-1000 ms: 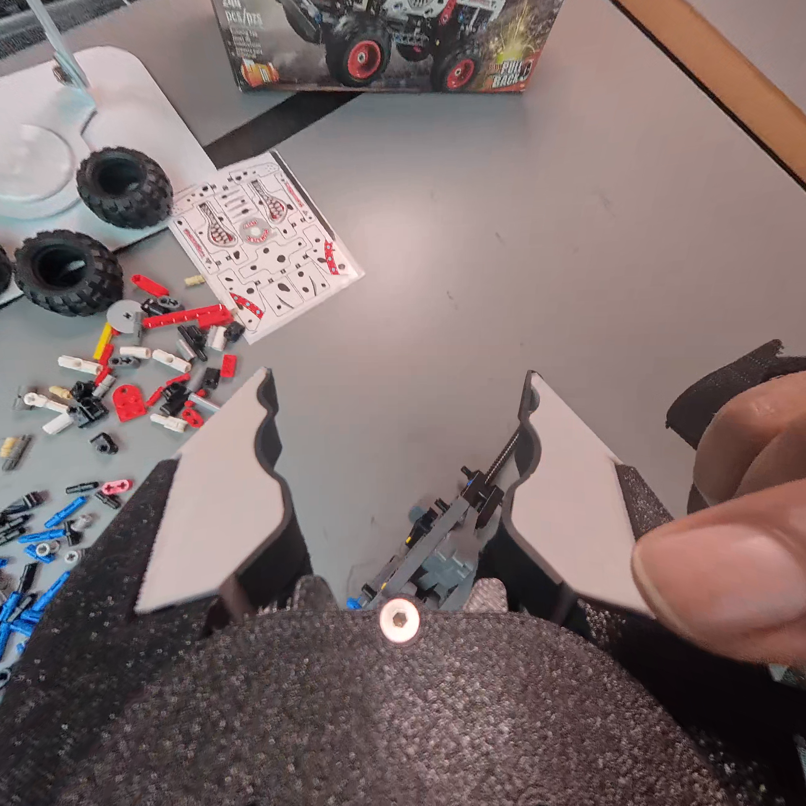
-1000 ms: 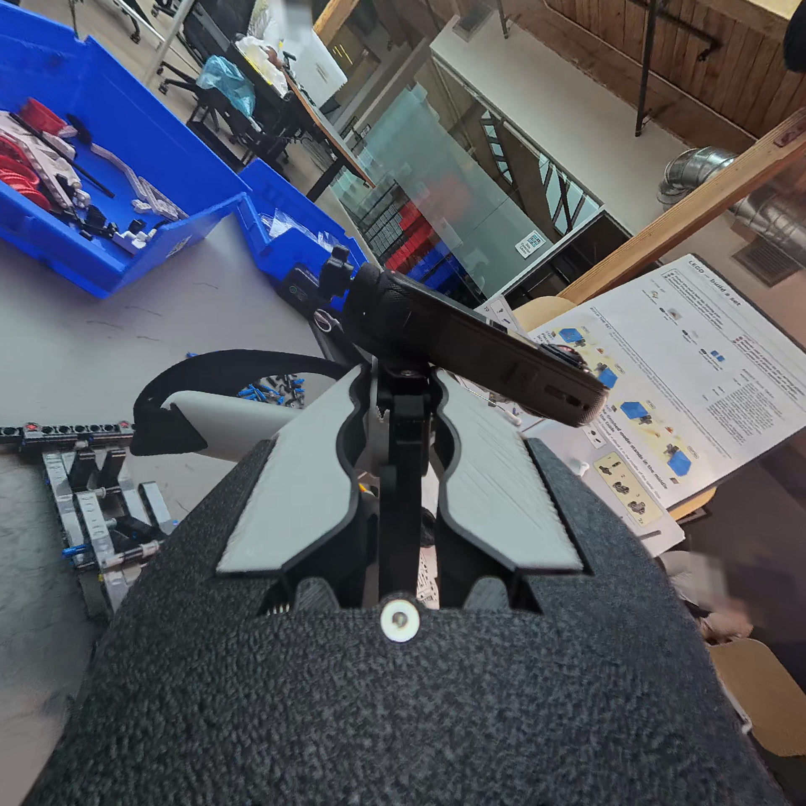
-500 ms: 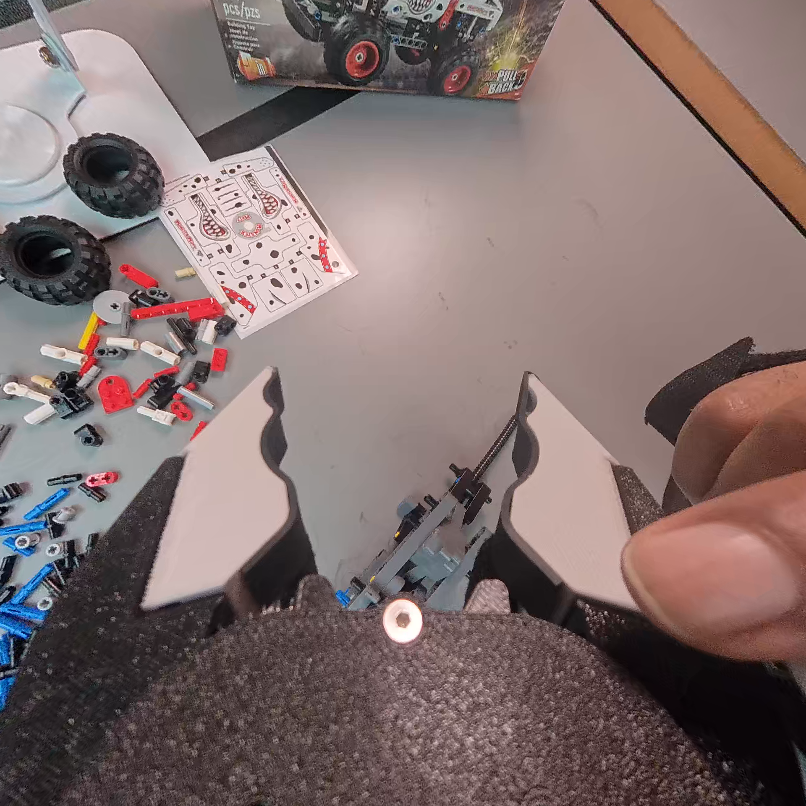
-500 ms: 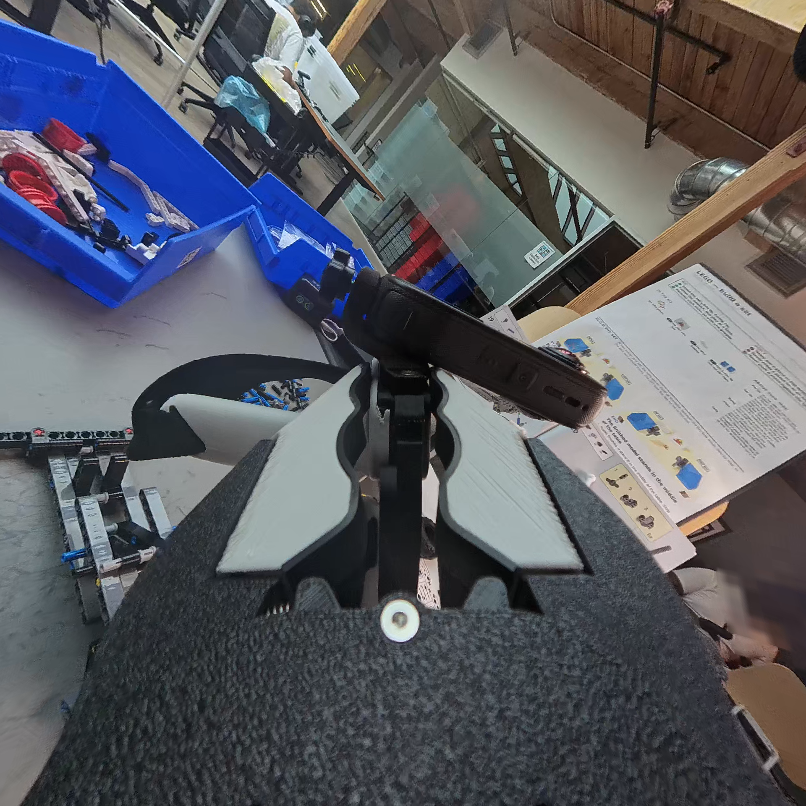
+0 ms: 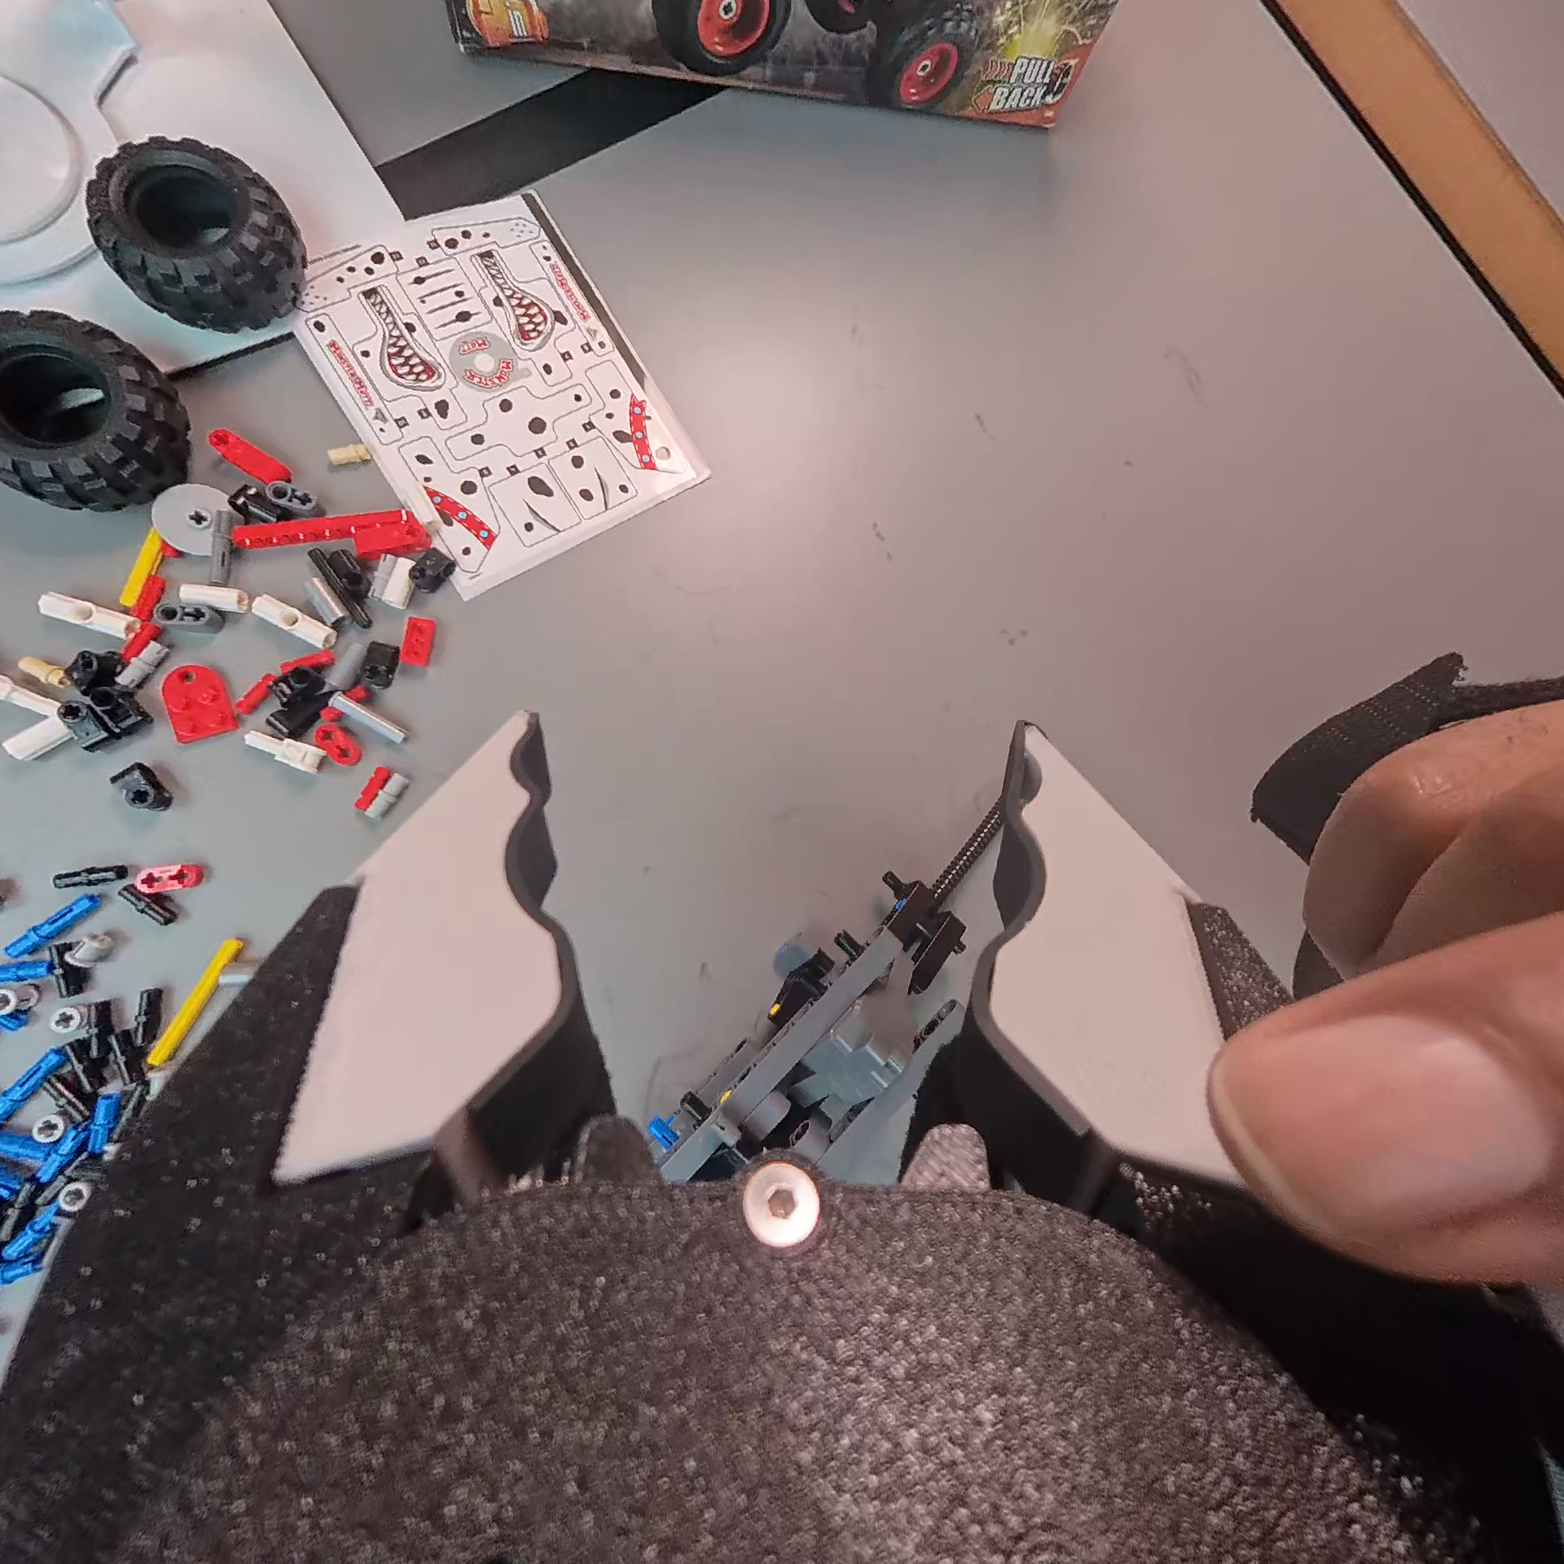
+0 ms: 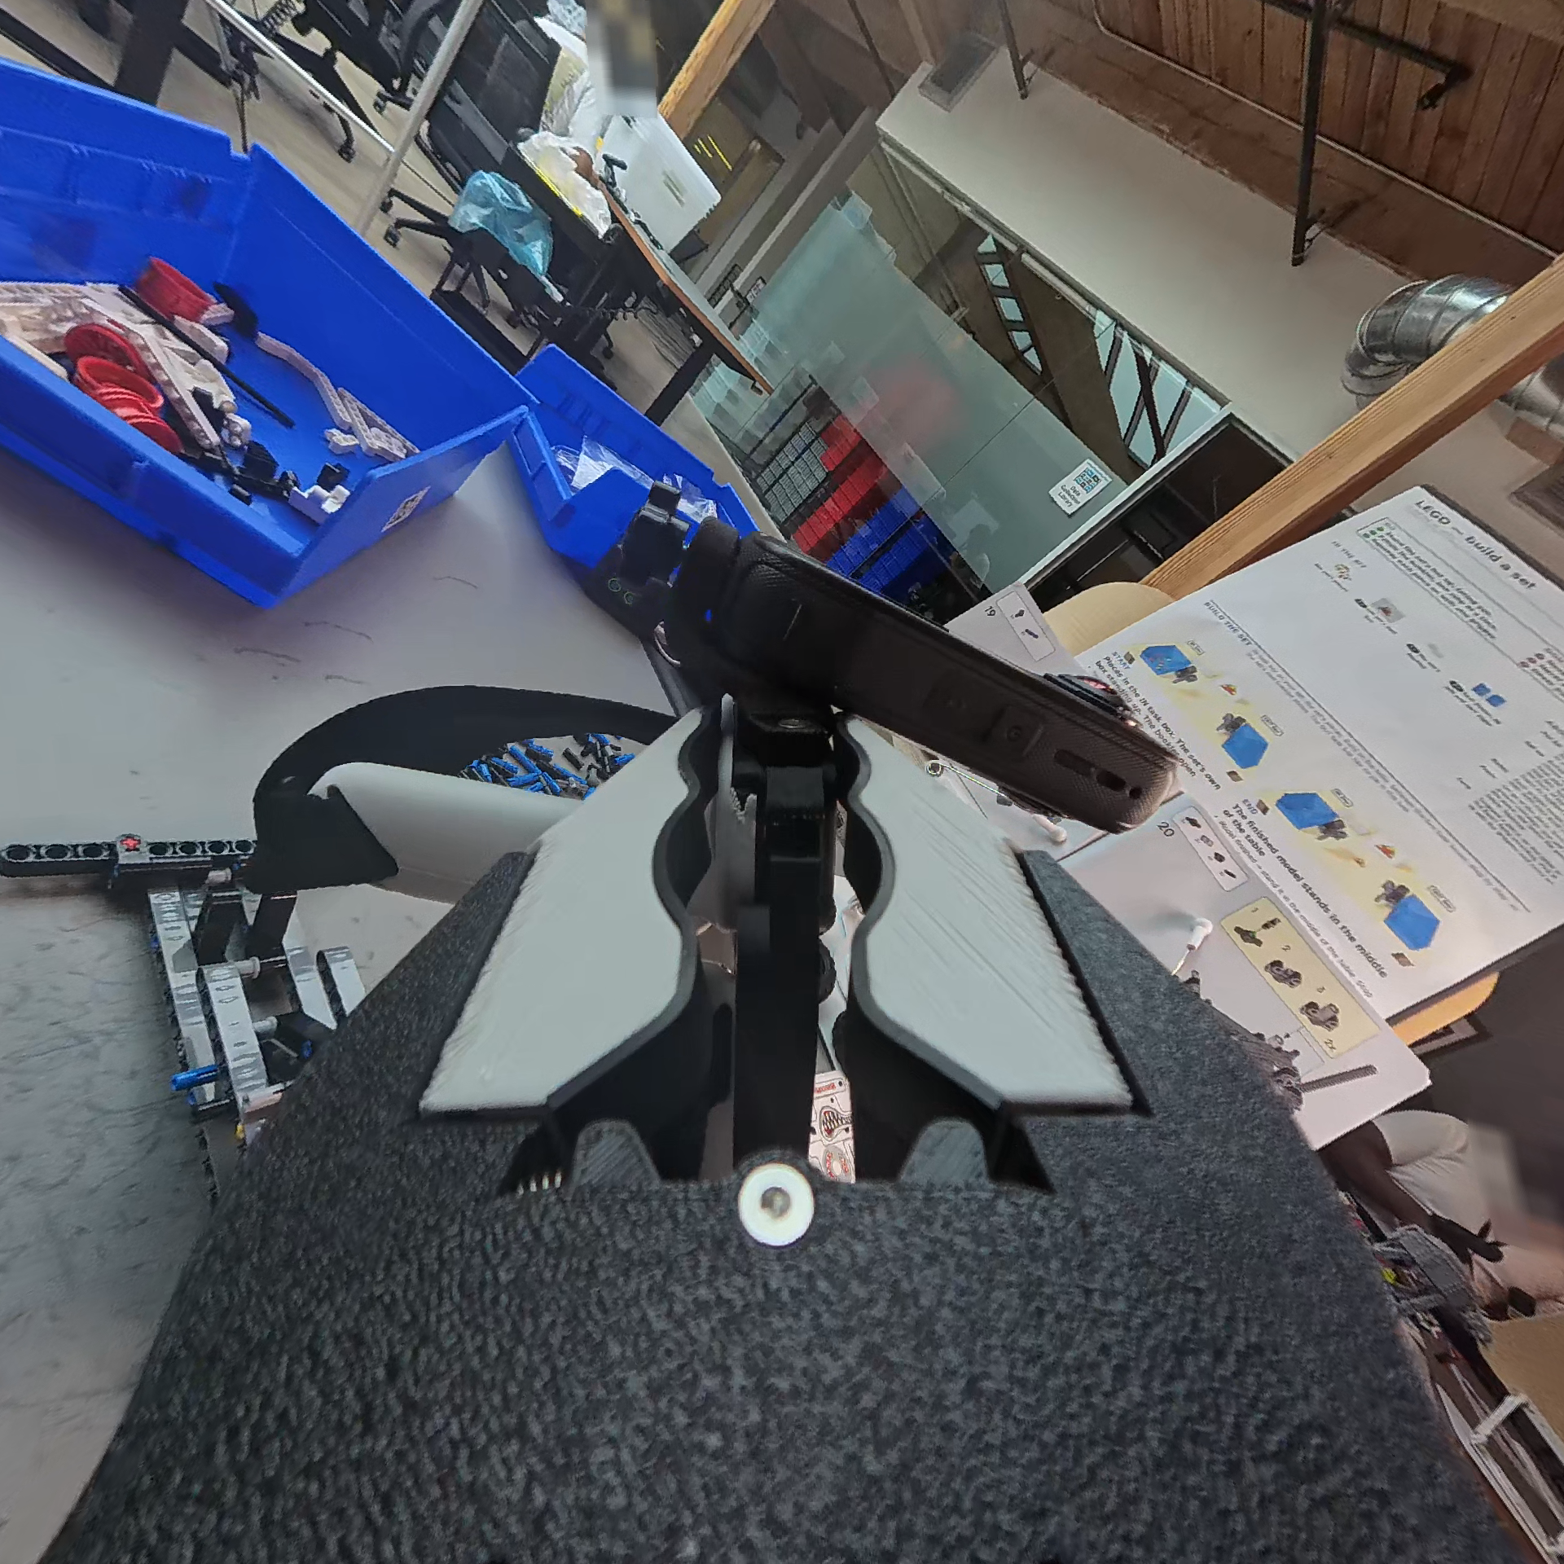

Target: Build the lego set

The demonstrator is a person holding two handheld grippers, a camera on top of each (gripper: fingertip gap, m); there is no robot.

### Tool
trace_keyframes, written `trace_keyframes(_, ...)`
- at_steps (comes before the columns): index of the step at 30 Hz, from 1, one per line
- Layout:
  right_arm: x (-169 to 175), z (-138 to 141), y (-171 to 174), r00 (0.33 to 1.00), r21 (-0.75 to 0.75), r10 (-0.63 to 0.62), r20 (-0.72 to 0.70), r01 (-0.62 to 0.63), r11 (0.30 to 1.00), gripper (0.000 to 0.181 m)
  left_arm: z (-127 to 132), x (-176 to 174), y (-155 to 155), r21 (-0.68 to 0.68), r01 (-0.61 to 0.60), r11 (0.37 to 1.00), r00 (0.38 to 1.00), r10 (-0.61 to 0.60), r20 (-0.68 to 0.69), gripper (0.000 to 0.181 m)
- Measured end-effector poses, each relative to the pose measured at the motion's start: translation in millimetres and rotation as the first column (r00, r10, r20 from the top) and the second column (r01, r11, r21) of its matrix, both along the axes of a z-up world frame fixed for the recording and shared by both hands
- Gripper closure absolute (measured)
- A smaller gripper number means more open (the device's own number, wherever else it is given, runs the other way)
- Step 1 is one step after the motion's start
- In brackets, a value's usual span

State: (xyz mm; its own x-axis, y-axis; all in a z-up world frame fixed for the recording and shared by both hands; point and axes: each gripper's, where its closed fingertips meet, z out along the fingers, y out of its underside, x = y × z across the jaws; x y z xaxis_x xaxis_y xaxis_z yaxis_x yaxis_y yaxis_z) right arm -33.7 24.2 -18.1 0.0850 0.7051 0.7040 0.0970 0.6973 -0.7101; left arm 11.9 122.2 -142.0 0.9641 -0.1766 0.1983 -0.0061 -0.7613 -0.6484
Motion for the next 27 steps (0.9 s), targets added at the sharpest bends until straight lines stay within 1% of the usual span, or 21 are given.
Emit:
trace_keyframes(7,1.0,-4.4,2.2,1.0,0.002,-0.006,0.012,0.006,1.0,0.156,-4.0,2.7,1.9,0.001,0.004,1.0,1.0,-0.004,0.013,0.074)
trace_keyframes(12,6.2,-3.8,9.4,1.0,-0.008,-0.023,0.013,0.023,1.0,0.156,-3.8,10.7,7.4,-0.003,0.025,1.0,1.0,-0.025,0.019,0.074)
trace_keyframes(17,2.8,-5.8,15.8,0.999,-0.023,-0.032,0.015,0.032,0.999,0.155,-6.6,7.9,12.3,-0.02,0.034,0.999,0.999,-0.033,0.019,0.074)
trace_keyframes(22,-1.4,-10.9,8.8,1.0,-0.006,-0.012,0.02,0.013,1.0,0.155,-9.9,3.4,9.0,-0.004,0.017,1.0,1.0,-0.017,0.025,0.074)
trace_keyframes(27,-8.0,-20.0,-7.1,0.999,0.012,0.025,0.021,-0.025,1.0,0.156,-16.9,-6.9,-2.9,0.012,-0.022,1.0,0.999,0.022,0.026,0.074)
